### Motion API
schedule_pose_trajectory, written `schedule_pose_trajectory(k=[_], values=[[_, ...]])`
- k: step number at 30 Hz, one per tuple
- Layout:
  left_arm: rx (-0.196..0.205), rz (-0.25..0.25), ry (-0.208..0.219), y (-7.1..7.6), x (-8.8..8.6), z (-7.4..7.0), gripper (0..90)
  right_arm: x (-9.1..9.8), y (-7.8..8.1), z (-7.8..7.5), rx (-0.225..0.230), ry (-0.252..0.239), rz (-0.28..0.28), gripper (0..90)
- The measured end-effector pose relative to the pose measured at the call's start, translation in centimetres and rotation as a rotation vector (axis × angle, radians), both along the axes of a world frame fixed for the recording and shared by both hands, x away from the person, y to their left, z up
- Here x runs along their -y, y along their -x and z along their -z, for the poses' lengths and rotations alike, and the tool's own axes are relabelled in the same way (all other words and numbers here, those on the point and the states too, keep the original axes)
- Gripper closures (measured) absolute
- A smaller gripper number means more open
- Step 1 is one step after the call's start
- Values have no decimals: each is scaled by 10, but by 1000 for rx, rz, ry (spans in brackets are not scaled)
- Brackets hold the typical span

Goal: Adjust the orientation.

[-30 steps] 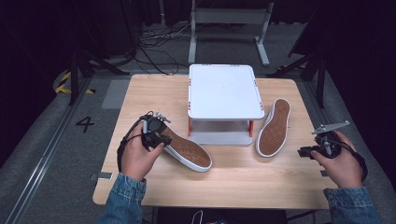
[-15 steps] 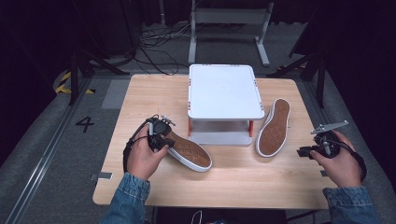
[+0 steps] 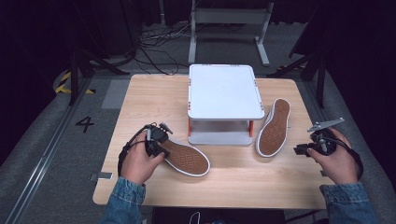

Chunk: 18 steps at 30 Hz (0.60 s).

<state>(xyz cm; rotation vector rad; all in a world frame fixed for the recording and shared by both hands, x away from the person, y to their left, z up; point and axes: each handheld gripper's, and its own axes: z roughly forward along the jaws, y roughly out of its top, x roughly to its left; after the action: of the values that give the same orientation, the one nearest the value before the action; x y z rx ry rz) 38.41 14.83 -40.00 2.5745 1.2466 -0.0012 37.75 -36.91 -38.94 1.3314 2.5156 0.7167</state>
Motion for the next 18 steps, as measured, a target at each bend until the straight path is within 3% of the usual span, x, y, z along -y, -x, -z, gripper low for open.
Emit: schedule_pose_trajectory(k=[3, 9, 13, 18], values=[[-24, -12, -30, 2, -4, 8, 873, -2, -2, 0, 1, 1, -8, 760], [-26, -35, 15, 5, -9, 11, 861, -3, -4, -1, 3, 0, -14, 759], [-26, -23, 23, 6, -7, 9, 768, -4, -4, -1, 5, -3, -15, 755], [39, -35, 59, 5, -10, -9, 764, 0, 0, -2, 12, -3, -3, 755]])
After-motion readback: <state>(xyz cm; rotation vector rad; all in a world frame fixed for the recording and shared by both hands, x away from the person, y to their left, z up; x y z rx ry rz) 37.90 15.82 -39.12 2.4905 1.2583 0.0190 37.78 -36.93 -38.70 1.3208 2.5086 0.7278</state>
